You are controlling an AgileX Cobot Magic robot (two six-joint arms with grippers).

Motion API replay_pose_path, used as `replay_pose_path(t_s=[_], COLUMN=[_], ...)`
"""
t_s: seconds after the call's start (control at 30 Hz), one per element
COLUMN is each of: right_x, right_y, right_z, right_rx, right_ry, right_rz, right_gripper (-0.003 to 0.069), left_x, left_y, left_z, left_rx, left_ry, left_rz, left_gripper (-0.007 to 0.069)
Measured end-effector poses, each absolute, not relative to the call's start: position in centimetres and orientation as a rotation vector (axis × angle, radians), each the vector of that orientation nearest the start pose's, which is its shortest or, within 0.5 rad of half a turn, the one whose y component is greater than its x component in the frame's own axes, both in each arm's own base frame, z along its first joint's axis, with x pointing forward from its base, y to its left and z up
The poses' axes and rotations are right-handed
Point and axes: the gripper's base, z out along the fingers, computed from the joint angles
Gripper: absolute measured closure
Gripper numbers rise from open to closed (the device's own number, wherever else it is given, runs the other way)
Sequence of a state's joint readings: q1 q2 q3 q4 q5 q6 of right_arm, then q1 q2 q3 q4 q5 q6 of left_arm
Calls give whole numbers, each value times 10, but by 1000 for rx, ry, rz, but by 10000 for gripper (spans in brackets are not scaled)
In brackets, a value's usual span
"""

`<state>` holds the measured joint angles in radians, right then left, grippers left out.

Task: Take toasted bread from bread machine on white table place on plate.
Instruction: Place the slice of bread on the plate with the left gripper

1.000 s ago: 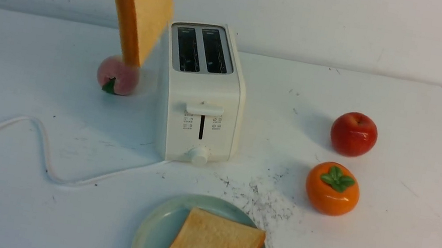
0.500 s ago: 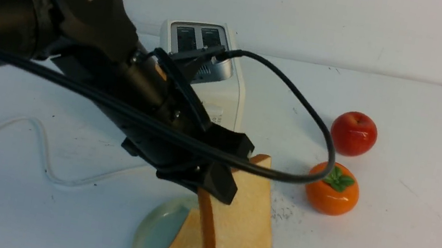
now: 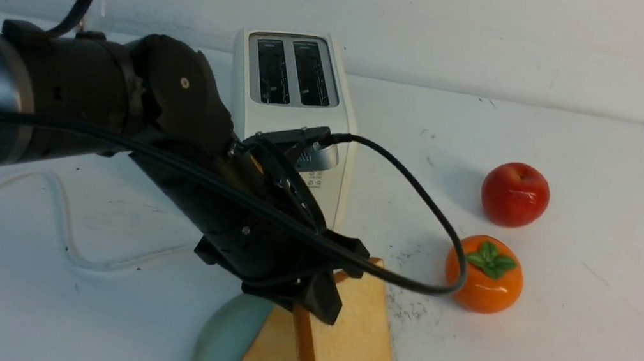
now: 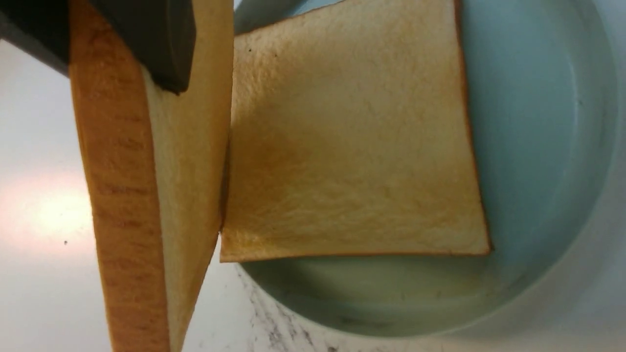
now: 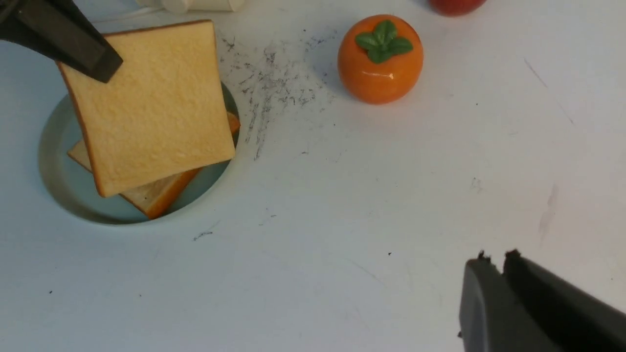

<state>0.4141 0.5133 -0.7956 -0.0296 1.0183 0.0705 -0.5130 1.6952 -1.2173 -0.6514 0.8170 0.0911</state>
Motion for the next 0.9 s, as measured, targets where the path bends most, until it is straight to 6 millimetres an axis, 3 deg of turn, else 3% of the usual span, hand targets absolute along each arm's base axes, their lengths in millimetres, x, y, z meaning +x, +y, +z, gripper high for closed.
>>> replay_pose_path(t_s=[0.6, 0.77, 0.8, 0.9], right_x=[66, 66, 66, 66], right_y=[27, 27, 27, 27], right_z=[351, 351, 351, 351], right_rx=[-384, -384, -384, -384], right_ry=[2196, 2196, 2196, 2196], right_rz=[230, 230, 230, 230], right_gripper=[588, 588, 588, 586], left_x=[290, 290, 291, 293], left_y=[-203, -200, -199, -198], left_z=[241, 240, 240, 238], left_rx=[408, 443, 458, 471], left_ry=[2779, 2777, 2775, 2765], left_rz=[-752, -702, -680, -648], left_gripper=[514, 426, 369, 291])
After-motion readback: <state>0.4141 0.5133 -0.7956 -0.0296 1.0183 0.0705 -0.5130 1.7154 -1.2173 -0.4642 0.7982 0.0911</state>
